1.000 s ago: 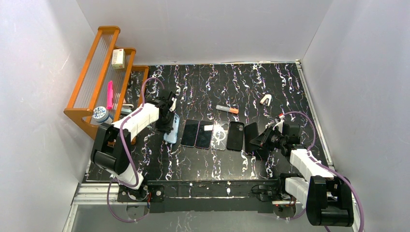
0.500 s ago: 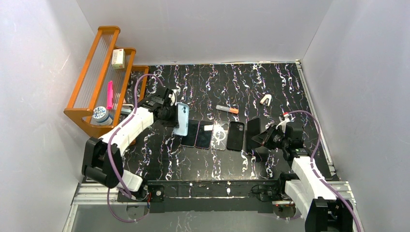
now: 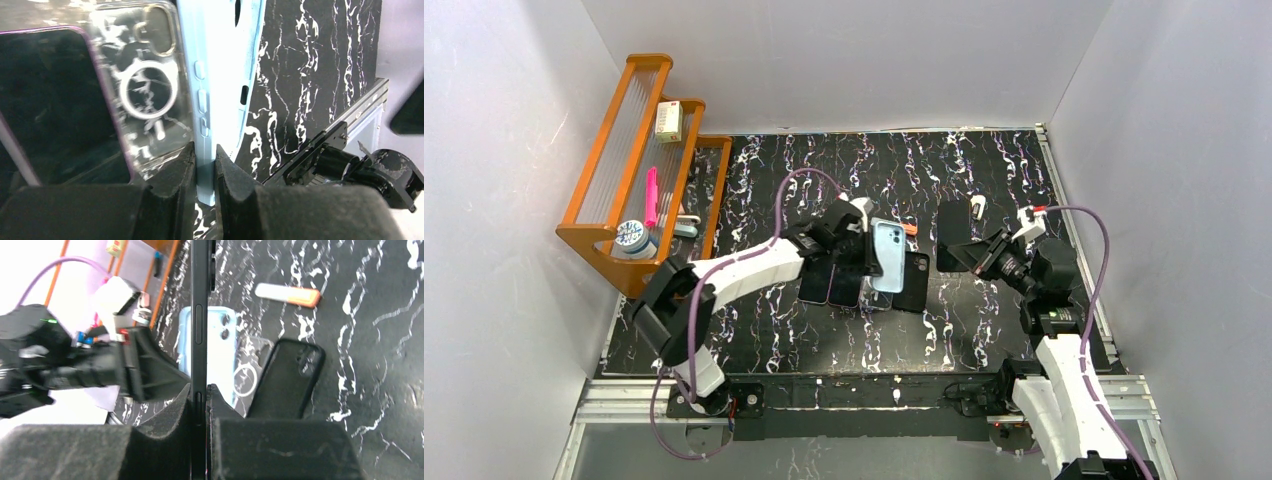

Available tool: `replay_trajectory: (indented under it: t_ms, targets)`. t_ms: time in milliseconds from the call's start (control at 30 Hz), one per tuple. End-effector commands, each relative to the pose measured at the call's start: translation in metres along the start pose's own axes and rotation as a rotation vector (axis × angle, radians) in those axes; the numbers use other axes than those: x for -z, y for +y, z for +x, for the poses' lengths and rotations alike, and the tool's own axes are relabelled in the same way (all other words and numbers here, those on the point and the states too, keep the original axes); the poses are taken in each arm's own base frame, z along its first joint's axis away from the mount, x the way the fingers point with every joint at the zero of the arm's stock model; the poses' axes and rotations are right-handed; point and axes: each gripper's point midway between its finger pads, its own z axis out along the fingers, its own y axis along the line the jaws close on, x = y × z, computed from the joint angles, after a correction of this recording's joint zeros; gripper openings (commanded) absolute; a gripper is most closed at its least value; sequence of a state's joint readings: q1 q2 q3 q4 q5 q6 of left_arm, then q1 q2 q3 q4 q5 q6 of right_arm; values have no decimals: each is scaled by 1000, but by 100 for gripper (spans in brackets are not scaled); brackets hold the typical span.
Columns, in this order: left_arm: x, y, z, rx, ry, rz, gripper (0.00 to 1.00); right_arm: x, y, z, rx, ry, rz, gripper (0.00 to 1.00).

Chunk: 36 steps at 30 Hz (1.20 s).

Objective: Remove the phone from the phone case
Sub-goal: Place the phone case at the center of the board.

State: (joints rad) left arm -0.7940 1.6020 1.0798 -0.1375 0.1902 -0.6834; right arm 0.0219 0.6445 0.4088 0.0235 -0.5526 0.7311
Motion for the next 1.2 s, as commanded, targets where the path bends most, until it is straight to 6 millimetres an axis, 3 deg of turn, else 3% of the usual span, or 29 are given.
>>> replay_trajectory:
  t_ms: [0,300,433,567,833,1167]
  targets:
    - [-27,-49,-15,26,-57,98,0,9,53,-39,107,-105,-144,1]
    - [-82,-102,10,24,-1,203,0,16,53,-46,131,-157,-113,1]
    - [-102,-114,16,19,9,202,1,16,51,-46,136,-160,-105,1]
    - [-117,-112,26,43,32,189,2,17,51,-47,138,-163,-98,1]
    - [-125,-108,41,58,72,185,7,16,46,-45,136,-159,-86,1]
    - [-113,-106,31,11,39,145,23,15,44,-42,129,-151,-86,1]
